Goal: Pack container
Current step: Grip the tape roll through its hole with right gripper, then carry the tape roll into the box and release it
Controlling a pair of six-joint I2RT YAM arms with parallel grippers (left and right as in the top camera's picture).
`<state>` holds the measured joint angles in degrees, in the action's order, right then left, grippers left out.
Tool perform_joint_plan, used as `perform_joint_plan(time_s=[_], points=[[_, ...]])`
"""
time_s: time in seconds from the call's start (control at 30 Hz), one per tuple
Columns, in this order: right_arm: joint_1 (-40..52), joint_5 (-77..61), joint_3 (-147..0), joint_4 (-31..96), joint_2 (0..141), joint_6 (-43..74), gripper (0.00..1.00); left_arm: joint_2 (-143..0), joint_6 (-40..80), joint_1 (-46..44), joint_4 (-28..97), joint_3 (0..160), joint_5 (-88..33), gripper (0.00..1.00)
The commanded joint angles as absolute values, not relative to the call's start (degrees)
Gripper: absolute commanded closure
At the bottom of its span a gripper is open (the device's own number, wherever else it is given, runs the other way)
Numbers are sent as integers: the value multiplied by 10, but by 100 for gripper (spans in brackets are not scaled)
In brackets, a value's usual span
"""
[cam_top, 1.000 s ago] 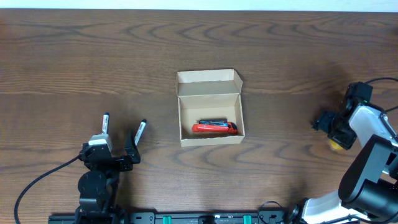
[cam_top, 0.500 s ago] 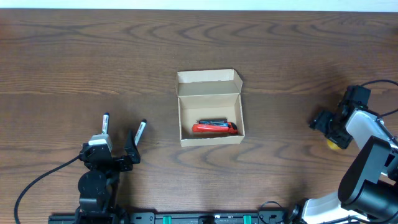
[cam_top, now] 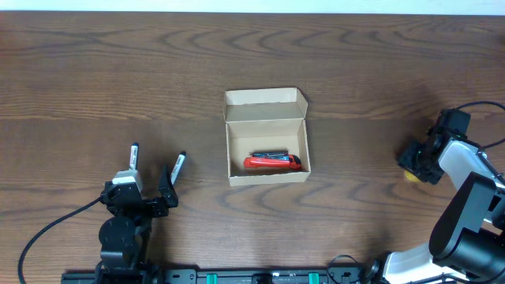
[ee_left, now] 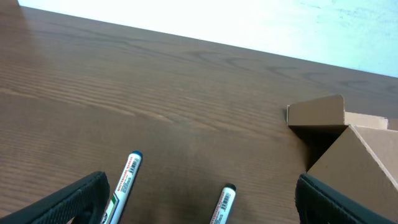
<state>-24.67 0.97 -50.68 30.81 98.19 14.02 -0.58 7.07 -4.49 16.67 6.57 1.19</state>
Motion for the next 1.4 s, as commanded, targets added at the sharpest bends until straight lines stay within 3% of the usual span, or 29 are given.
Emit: perform_joint_plan(time_s=[0.0, 0.27, 0.6, 1.0, 1.37], points=[[-243, -49, -490, 317, 1003, 141, 99, -3, 69, -41, 173, 53, -1, 5], [-204, -125, -496, 312, 986, 70, 99, -3, 69, -41, 173, 53, -1, 5], [-3, -140, -616, 337, 837, -44, 98, -3, 69, -41, 173, 53, -1, 5], [265, -140, -729, 487, 819, -403, 99, -3, 69, -41, 173, 53, -1, 5], [315, -145, -728, 527, 860, -523, 99, -3, 69, -41, 173, 53, -1, 5]])
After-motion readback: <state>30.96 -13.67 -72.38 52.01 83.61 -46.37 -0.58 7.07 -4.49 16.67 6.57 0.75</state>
